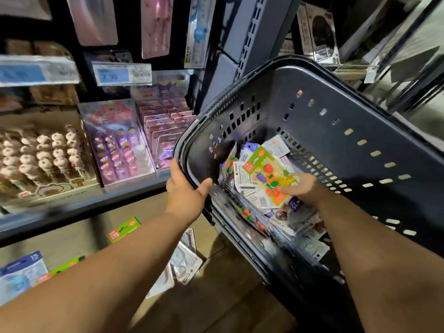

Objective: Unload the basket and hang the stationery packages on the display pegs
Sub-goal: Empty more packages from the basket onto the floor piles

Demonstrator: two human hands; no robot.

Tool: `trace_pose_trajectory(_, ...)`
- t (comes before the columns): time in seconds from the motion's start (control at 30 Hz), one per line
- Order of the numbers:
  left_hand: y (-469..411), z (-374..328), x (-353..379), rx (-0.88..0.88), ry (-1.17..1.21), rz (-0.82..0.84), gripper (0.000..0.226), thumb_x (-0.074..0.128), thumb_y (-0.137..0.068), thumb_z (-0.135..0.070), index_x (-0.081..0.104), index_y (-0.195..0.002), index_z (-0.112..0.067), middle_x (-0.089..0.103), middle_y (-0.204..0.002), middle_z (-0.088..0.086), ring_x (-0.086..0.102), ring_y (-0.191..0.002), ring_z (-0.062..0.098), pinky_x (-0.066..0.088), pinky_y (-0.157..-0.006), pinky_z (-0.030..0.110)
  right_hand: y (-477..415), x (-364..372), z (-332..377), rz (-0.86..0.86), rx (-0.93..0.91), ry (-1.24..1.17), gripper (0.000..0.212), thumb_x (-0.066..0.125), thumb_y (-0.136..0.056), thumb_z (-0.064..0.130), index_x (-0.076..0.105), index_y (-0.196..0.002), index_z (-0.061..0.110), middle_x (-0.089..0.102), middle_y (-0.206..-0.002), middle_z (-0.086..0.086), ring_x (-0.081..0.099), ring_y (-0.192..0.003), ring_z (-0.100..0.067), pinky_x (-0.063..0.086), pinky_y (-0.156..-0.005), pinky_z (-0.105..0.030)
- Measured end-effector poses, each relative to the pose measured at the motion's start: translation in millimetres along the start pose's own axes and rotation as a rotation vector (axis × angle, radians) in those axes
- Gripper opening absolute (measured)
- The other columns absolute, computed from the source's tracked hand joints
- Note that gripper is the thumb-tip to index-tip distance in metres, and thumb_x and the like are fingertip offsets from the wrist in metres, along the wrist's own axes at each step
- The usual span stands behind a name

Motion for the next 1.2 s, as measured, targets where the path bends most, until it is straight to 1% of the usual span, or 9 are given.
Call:
trace_pose_trajectory(0.13,4.7,-7.2,-1.3,-0.011,-0.02,0.015,0.092,0.066,-0.092,-0.028,0.0,-0.157,-0.024,0.017,-0.159,0.017,0.024,-0.144,0.032,0.022,-0.115,0.041,11.2,-24.4,16.4,-0.011,-0.022,-0.123,0.054,0.075,-0.085,0.03,0.055,-0.131,0.01,0.058,-0.124,-0.007,0.053,-0.115,-0.022,0.035,-0.088,-0.024)
trace_pose_trajectory(0.27,10.4,-15.1,-5.6,-0.07,-0.224,0.013,0.099,0.063,-0.091,-0.044,-0.009,-0.156,-0.02,0.007,-0.162,0.013,0.016,-0.147,0.031,0.021,-0.116,0.043,26.9,-44.0,37.0,-0.038,-0.142,-0.323,0.014,0.074,-0.086,0.028,0.066,-0.096,0.021,0.069,-0.107,-0.004,0.061,-0.093,-0.018,0.043,-0.086,-0.031)
trace_pose_trajectory(0.4,16.9,-48.2,-12.7,0.152,-0.442,-0.144,0.099,0.063,-0.087,-0.054,0.006,-0.156,-0.011,0.016,-0.16,0.013,0.017,-0.146,0.03,0.018,-0.117,0.042,43.3,-56.0,63.9,0.057,-0.228,-0.513,0.019,0.063,-0.093,0.02,0.068,-0.107,0.008,0.073,-0.108,-0.015,0.068,-0.093,-0.022,0.051,-0.093,-0.043)
trace_pose_trajectory(0.53,18.7,-85.2,-2.2,0.259,-0.169,-0.018,0.094,0.061,-0.071,-0.071,0.044,-0.142,-0.01,0.053,-0.138,0.01,0.047,-0.128,0.03,0.032,-0.111,0.044,66.0,-63.1,84.6,0.157,-0.27,-0.739,0.016,0.059,-0.092,0.014,0.066,-0.106,0.009,0.076,-0.092,-0.006,0.073,-0.08,-0.017,0.06,-0.067,-0.029)
trace_pose_trajectory(0.7,33.4,-106.5,9.4,-0.012,0.254,0.277,0.085,0.068,-0.082,-0.057,0.028,-0.148,-0.02,0.047,-0.129,-0.006,0.053,-0.108,0.014,0.04,-0.094,0.033,94.1,-67.5,100.6,0.239,-0.326,-0.832,0.037,0.073,-0.072,0.019,0.065,-0.106,0.007,0.075,-0.097,-0.013,0.074,-0.08,-0.022,0.061,-0.07,-0.032)
trace_pose_trajectory(0.87,45.3,-124.2,14.9,-0.241,0.66,0.41,0.092,0.085,-0.061,-0.046,0.044,-0.134,-0.009,0.066,-0.12,0.015,0.067,-0.1,0.031,0.057,-0.073,0.041,115.0,-54.6,113.5,0.339,-0.341,-0.826,0.081,0.099,-0.033,0.039,0.072,-0.102,0.008,0.071,-0.109,-0.023,0.072,-0.092,-0.033,0.059,-0.08,-0.042)
trace_pose_trajectory(1.0,56.5,-145.7,-0.7,-0.208,0.738,0.563,0.015,0.061,-0.094,-0.026,0.061,-0.102,-0.014,0.062,-0.116,0.011,0.064,-0.097,0.031,0.06,-0.068,0.043,129.9,-35.0,133.8,0.372,-0.34,-0.816,0.074,0.095,-0.051,0.033,0.065,-0.112,0.004,0.07,-0.112,-0.022,0.069,-0.098,-0.034,0.048,-0.1,-0.054)
trace_pose_trajectory(1.1,55.3,-148.5,-28.5,-0.194,0.722,0.567,0.016,0.057,-0.096,-0.026,0.069,-0.093,-0.015,0.069,-0.108,0.01,0.066,-0.098,0.032,0.052,-0.091,0.051,136.2,-20.6,155.1,0.357,-0.347,-0.838,0.044,0.081,-0.072,0.022,0.065,-0.11,0.005,0.072,-0.109,-0.018,0.068,-0.1,-0.034,0.043,-0.104,-0.057)
trace_pose_trajectory(1.2,56.8,-147.2,-63.3,-0.129,0.577,0.588,0.019,0.054,-0.097,-0.02,0.068,-0.103,-0.01,0.072,-0.098,0.009,0.072,-0.079,0.022,0.059,-0.075,0.039,142.3,4.2,187.0,0.414,-0.387,-0.842,0.048,0.077,-0.074,0.026,0.064,-0.115,0.005,0.07,-0.115,-0.018,0.062,-0.112,-0.039,0.042,-0.105,-0.057)
Point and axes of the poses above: each hand's wrist, its own y-axis away from the middle knuckle, its own x-axis out of the palm, z = x × y, the point moved 6 cm from there along -y, towards the middle knuckle
